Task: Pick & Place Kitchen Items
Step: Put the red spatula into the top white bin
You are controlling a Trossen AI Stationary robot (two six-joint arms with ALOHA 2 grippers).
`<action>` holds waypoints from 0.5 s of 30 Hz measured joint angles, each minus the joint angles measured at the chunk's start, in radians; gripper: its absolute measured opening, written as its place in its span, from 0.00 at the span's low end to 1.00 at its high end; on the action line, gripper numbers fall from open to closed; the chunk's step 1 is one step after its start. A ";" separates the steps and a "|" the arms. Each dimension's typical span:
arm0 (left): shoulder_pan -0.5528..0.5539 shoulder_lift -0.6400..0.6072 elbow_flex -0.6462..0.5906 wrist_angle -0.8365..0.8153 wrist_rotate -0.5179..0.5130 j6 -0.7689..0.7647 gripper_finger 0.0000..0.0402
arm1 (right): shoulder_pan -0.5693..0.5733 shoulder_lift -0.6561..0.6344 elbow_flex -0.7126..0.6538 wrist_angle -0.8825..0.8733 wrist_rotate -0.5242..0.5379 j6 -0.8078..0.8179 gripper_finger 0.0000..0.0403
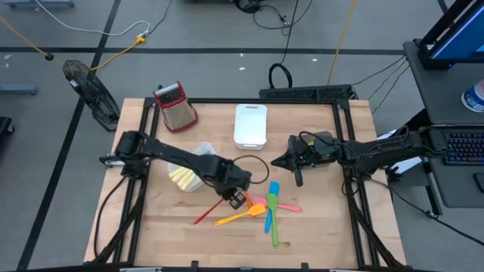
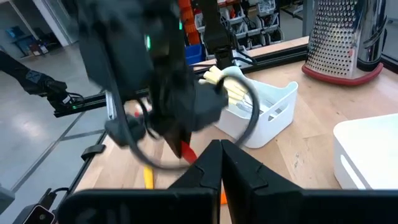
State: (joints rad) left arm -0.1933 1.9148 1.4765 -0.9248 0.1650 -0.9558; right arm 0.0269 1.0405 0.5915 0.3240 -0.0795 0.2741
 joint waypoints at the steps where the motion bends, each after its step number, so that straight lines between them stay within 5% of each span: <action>1: 0.006 -0.020 0.000 0.000 0.005 -0.009 0.02 | 0.000 0.000 0.000 -0.001 0.000 -0.001 0.00; 15: 0.182 -0.244 0.002 0.110 0.018 -0.096 0.02 | 0.021 0.000 0.000 0.001 -0.003 -0.123 0.00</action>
State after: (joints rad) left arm -0.0110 1.6710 1.4787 -0.8152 0.1826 -1.0523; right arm 0.0474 1.0401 0.5913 0.3250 -0.0828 0.1513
